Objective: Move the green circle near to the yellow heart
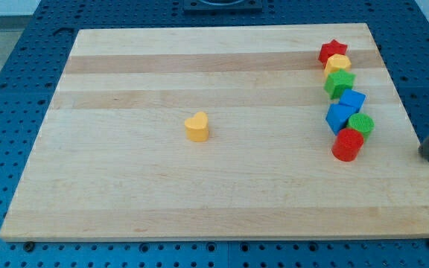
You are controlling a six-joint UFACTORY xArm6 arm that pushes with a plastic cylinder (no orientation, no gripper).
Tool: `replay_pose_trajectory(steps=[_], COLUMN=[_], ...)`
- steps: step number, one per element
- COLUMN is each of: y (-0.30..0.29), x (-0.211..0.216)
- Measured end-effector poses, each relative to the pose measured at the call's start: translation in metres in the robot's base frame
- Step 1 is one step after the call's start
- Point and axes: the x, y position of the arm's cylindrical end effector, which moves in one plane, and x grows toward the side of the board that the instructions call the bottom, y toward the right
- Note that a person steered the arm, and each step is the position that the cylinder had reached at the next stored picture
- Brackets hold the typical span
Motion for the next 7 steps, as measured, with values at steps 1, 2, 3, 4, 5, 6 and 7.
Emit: replay_pose_trajectory(steps=[1, 2, 3, 4, 5, 6, 7], y=[-0.003, -0.041, -0.084, -0.128, -0.168, -0.185, -0.21], x=[-0.021, -0.021, -0.024, -0.027, -0.027, -0.027, -0.029])
